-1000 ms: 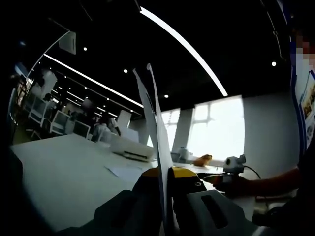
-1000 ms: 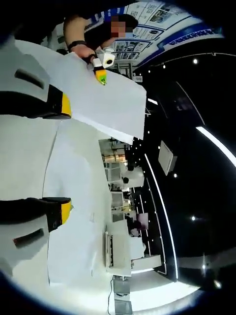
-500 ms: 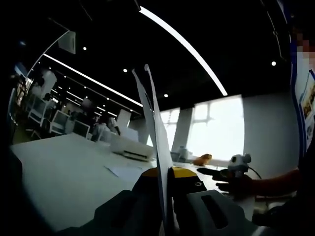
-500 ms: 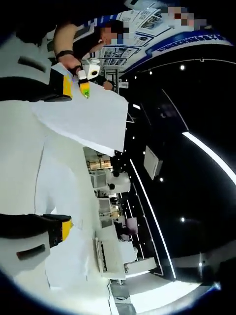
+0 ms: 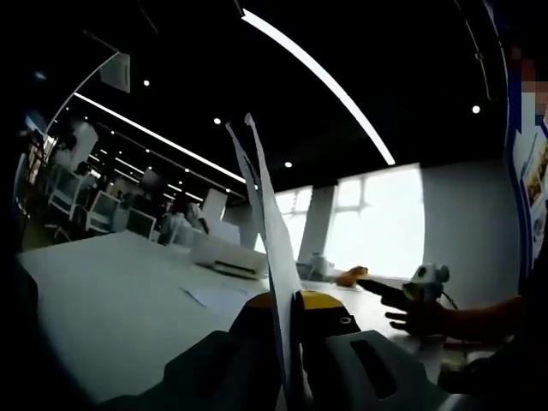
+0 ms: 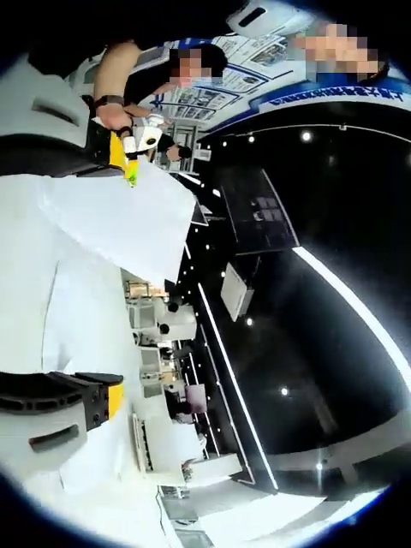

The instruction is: Organize the stack of printing papers by aligning and flattening the scattered papers on the table

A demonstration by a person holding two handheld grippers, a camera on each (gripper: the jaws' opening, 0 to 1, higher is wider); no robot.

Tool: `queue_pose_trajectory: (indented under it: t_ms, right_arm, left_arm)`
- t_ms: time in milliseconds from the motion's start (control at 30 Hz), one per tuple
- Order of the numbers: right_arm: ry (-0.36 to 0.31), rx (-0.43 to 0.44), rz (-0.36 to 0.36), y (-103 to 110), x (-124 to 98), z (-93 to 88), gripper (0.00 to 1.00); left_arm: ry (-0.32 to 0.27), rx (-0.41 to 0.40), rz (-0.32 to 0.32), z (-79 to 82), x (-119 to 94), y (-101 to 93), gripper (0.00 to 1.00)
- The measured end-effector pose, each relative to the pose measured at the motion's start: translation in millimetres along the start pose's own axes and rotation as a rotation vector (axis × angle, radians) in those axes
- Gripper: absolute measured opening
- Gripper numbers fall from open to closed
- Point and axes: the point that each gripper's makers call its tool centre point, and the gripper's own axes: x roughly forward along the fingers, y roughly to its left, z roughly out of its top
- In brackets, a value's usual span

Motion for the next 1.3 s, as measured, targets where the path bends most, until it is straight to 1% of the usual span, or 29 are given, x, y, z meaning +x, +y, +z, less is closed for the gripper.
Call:
queue_pose_trajectory:
  t_ms: [100, 200, 300, 400, 600, 700, 833, 1033, 1233, 1300]
  right_arm:
    - [0.065, -0.025, -0.040, -5.8, -1.3, -7.9, 0.87]
    - [0.068, -0.018, -0.059, -10.5, -2.3, -6.5, 0.86]
    - [0.057, 0.018, -0.084, -19.4, -4.0, -2.0, 0.86]
    - [0.067, 0.038, -0.097, -24.1, -5.7, -2.1, 0.85]
    - [0.081, 0.024, -0.114, -33.4, -4.9, -3.0, 0.84]
    - [0.091, 0.023, -0.118, -36.0, -1.5, -5.0, 0.84]
    - [0.125, 0.013, -0.124, -42.1, 3.8, -11.1, 0.83]
    - [0.141, 0.001, -0.132, -48.9, 13.6, -7.8, 0.81]
    - [0.185, -0.022, -0.138, -56.8, 25.9, -11.3, 0.80]
    - [0.190, -0.023, -0.139, -59.1, 30.3, -11.7, 0.79]
  left_arm:
    - [0.000, -0.001, 0.000, -0.2, 0.2, -0.2, 0.07]
    - [0.001, 0.001, 0.000, -0.5, 0.3, -0.2, 0.07]
    - [0.004, 0.002, 0.002, -1.2, 0.5, -0.2, 0.07]
    - [-0.001, 0.005, 0.001, -0.6, 0.2, -0.5, 0.07]
    - [-0.001, 0.001, -0.001, -0.7, 0.3, 0.2, 0.07]
    - [-0.001, 0.002, -0.002, -0.6, 0.4, 0.0, 0.07]
    - [-0.005, 0.001, -0.002, 0.1, 0.1, -0.1, 0.07]
    - [-0.003, 0.002, -0.002, -0.3, 0.5, 0.2, 0.07]
    - [-0.002, 0.002, -0.004, -0.6, 0.8, -0.1, 0.07]
    - [-0.002, 0.002, -0.004, -0.4, 0.7, -0.3, 0.07]
